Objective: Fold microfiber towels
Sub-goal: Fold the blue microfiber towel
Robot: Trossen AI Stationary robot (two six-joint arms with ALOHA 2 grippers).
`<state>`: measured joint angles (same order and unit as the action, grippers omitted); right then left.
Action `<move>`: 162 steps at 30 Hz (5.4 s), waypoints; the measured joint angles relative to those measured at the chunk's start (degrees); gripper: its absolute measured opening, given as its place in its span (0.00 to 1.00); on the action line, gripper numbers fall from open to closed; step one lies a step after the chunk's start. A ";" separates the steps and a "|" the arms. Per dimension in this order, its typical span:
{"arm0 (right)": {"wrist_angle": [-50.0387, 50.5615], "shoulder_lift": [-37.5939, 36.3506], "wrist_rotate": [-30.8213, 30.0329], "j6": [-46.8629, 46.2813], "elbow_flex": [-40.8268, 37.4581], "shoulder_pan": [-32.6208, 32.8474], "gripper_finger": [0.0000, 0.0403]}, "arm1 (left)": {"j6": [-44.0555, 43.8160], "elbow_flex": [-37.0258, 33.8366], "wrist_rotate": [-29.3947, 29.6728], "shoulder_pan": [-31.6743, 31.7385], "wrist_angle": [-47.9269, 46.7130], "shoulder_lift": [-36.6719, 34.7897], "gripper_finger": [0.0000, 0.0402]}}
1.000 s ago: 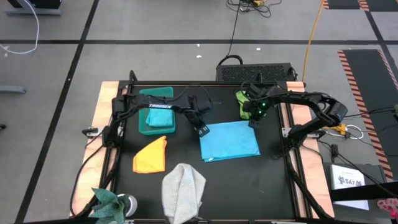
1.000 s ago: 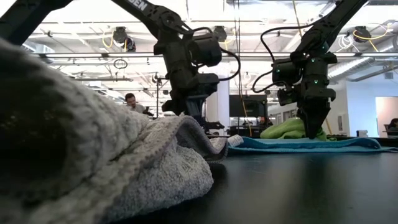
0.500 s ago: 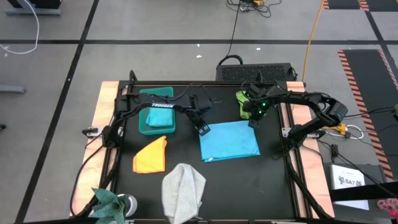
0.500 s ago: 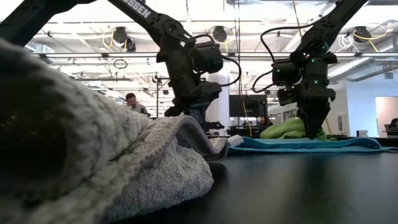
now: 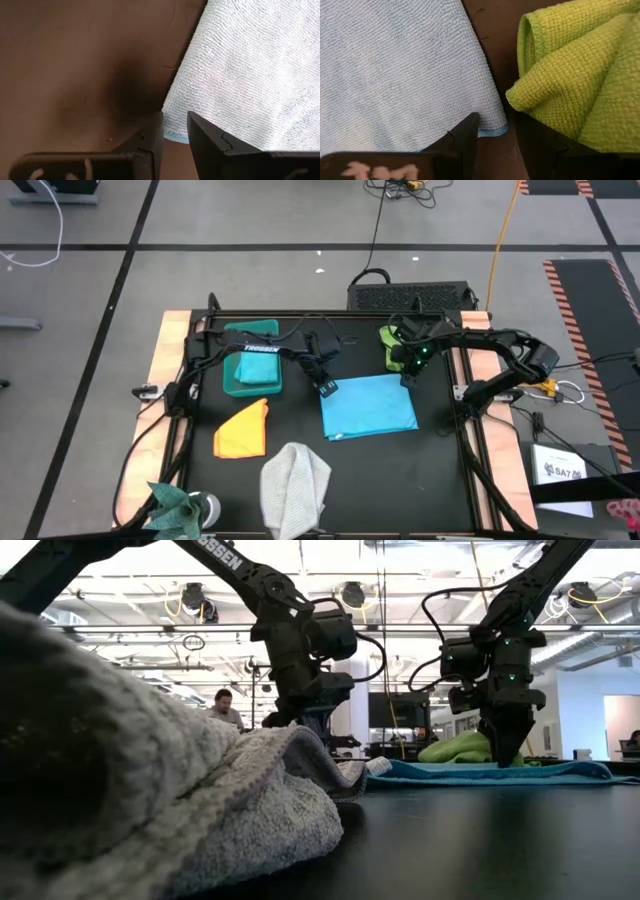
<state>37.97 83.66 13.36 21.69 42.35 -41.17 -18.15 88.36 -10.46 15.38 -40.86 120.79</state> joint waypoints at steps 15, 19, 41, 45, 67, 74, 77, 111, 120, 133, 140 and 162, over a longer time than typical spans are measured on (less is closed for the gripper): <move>-0.08 0.00 0.00 -0.57 0.00 0.00 0.31 | 0.64 0.00 -1.74 -0.41 -1.64 0.00 0.22; -0.10 0.00 -0.07 -0.59 0.00 0.00 0.26 | -0.10 0.00 0.94 -0.71 -2.15 0.02 0.22; -0.89 -5.06 -0.53 -2.47 -0.04 0.02 0.00 | -1.54 0.00 5.41 -3.50 1.07 0.02 0.01; -0.01 -9.31 -1.43 -3.02 -0.04 0.02 0.00 | -2.55 0.00 5.51 -3.48 0.90 0.02 0.01; 5.86 -12.13 -2.74 -4.52 -0.04 4.96 0.00 | -6.92 0.00 6.68 -6.96 1.58 -3.52 0.00; 8.27 -13.40 -4.43 -5.07 -0.04 9.72 0.00 | -8.16 0.00 8.19 -8.47 1.55 -5.71 0.00; 8.31 -15.21 -4.41 -6.13 -0.02 11.28 0.00 | -9.39 0.00 8.85 -9.11 1.84 -7.10 0.00; 19.21 -21.94 -3.66 -11.65 3.27 24.47 0.00 | -19.14 0.00 10.80 -17.89 4.32 -7.82 0.00; 26.36 -23.41 -5.92 -17.29 3.23 28.79 0.00 | -20.16 0.00 11.17 -20.18 6.85 -7.80 0.00; 29.08 -23.45 -5.69 -25.71 3.23 37.96 0.00 | -25.51 0.00 12.11 -23.64 8.29 -7.58 0.00; 30.00 -23.45 -5.66 -31.17 3.21 43.06 0.00 | -27.51 0.00 12.32 -25.33 8.19 -7.39 0.00; 22.17 -23.54 -0.01 -44.85 -3.39 54.53 0.00 | -29.99 0.02 8.26 -27.50 13.37 -1.75 0.01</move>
<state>60.13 60.12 13.35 -23.16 38.95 13.36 -48.15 88.38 -2.20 -12.12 -27.49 119.04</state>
